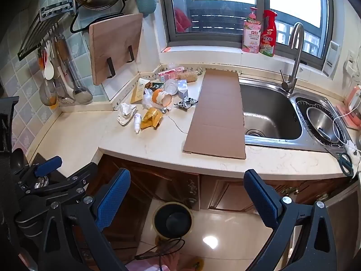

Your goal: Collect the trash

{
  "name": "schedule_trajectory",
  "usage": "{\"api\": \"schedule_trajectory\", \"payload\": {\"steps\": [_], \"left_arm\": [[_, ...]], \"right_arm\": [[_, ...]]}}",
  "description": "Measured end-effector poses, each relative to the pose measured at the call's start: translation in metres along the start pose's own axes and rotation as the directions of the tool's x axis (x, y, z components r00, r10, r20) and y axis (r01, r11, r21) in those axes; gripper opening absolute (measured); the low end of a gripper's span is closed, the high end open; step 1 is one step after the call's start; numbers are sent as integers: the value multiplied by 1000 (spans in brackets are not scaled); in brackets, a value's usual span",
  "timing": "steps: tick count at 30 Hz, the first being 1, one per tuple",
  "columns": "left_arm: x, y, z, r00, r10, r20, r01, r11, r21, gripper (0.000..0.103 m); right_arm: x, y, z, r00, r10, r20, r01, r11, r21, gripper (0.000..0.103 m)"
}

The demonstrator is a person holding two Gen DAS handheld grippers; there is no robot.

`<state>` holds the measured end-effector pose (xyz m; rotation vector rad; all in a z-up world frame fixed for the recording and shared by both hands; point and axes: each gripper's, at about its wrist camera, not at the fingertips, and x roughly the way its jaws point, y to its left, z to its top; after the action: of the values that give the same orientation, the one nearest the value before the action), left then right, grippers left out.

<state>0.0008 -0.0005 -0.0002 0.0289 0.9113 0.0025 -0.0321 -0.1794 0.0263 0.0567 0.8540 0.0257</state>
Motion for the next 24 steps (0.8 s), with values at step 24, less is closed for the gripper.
{"api": "schedule_trajectory", "payload": {"steps": [24], "left_arm": [[-12,-7,-3,999,-38,27,38,999,16,82]], "right_arm": [[-1,-4,-3,1000,9,3,-9,1000,24,102]]}}
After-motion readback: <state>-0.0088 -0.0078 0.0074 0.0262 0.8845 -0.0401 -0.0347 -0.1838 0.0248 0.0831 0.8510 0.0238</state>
